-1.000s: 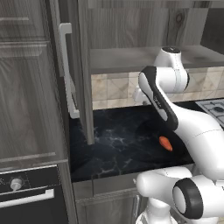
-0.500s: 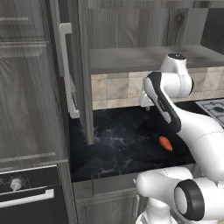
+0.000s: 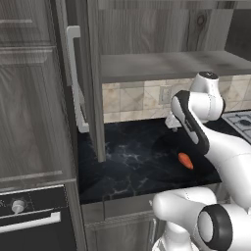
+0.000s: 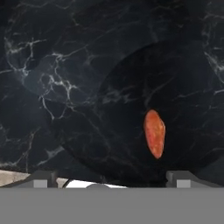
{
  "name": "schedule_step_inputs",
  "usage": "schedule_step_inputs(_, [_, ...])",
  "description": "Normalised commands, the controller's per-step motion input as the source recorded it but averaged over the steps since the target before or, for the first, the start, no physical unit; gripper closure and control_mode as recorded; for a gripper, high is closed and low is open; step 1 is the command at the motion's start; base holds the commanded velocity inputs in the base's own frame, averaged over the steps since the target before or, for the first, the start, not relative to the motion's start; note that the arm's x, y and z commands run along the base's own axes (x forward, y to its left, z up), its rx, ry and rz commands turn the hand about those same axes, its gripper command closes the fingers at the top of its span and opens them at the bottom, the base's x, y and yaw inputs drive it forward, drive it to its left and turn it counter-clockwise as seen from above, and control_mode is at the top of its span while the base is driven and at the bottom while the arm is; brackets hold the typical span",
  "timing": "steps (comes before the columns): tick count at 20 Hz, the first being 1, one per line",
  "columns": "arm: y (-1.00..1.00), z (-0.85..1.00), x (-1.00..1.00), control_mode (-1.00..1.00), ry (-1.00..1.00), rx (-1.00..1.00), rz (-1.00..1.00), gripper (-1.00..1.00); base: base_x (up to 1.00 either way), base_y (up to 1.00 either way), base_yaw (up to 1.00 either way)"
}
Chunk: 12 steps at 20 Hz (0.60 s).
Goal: Pick the sweet potato from the counter and place it in the cabinet. Then close the cabinet.
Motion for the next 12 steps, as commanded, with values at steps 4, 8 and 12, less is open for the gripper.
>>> schedule_step_inputs(4, [-0.27,-0.32,0.00,-1.00,0.00,0.00,0.00,-1.00,0.00,0.00,0.00])
schedule_step_inputs(8, [-0.23,-0.34,0.00,-1.00,0.00,0.00,0.00,-1.00,0.00,0.00,0.00])
schedule_step_inputs(12, [-0.26,-0.37,0.00,-1.00,0.00,0.00,0.00,-1.00,0.00,0.00,0.00])
